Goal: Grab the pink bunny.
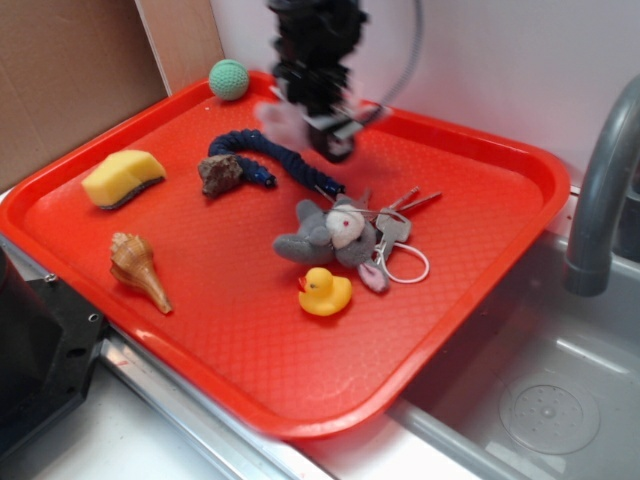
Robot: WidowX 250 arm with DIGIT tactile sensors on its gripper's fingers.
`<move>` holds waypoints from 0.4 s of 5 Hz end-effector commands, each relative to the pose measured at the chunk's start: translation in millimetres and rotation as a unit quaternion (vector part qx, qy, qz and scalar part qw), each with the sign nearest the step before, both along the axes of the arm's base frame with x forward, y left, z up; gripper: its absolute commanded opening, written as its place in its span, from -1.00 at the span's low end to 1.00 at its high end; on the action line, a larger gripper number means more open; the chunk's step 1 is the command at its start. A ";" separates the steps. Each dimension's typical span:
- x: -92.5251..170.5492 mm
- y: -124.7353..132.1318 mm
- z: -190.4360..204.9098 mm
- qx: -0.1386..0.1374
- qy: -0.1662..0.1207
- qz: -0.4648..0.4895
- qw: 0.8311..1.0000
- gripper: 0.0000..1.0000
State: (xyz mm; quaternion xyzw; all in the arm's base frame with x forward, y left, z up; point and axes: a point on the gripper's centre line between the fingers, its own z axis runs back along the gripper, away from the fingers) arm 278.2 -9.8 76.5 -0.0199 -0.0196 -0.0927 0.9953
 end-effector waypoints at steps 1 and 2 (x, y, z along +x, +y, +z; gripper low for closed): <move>-41.7 42.7 84.7 -0.017 -0.041 0.103 0.994 -1.00; -60.6 40.9 110.6 -0.016 -0.052 0.135 0.989 -1.00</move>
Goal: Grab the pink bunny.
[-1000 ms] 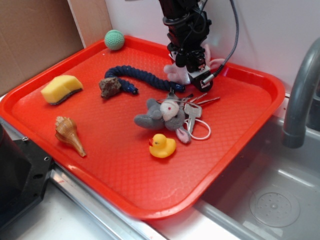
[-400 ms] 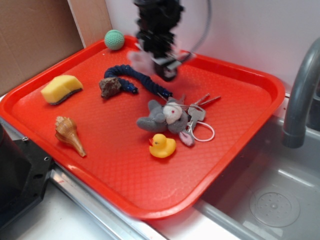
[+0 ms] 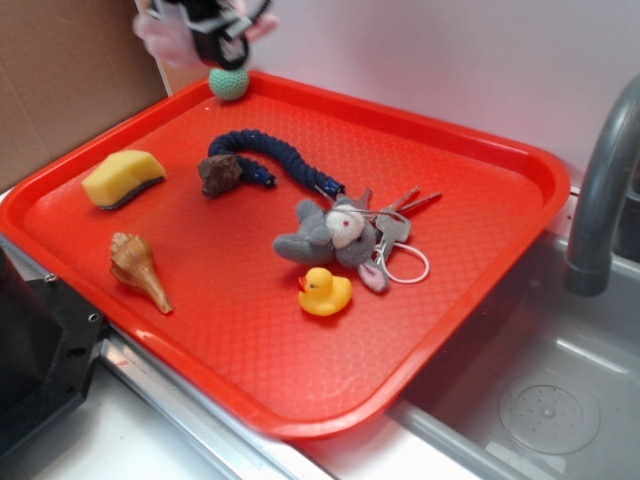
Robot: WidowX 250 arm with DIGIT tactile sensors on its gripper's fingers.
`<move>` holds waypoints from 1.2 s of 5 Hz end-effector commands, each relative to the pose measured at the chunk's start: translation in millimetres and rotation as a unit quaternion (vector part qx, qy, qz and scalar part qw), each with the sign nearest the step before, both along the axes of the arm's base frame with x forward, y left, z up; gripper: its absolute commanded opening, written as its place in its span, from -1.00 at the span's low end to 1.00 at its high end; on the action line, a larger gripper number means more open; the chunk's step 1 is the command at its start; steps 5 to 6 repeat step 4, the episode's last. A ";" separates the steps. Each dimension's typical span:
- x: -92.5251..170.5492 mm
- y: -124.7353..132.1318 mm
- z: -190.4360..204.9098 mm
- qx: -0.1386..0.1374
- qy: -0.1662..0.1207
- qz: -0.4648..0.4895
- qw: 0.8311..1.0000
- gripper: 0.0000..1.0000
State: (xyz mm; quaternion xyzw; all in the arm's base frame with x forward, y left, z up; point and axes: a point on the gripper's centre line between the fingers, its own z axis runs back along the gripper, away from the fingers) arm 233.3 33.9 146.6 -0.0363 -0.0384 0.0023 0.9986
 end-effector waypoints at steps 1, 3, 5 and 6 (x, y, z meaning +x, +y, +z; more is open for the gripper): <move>-24.8 -15.6 57.7 0.011 -0.044 0.047 0.998 -1.00; -31.1 -26.9 47.9 0.015 -0.054 0.030 0.998 -1.00; -29.6 -28.3 43.1 0.020 -0.053 0.029 0.998 -1.00; -29.6 -28.3 43.1 0.020 -0.053 0.029 0.998 -1.00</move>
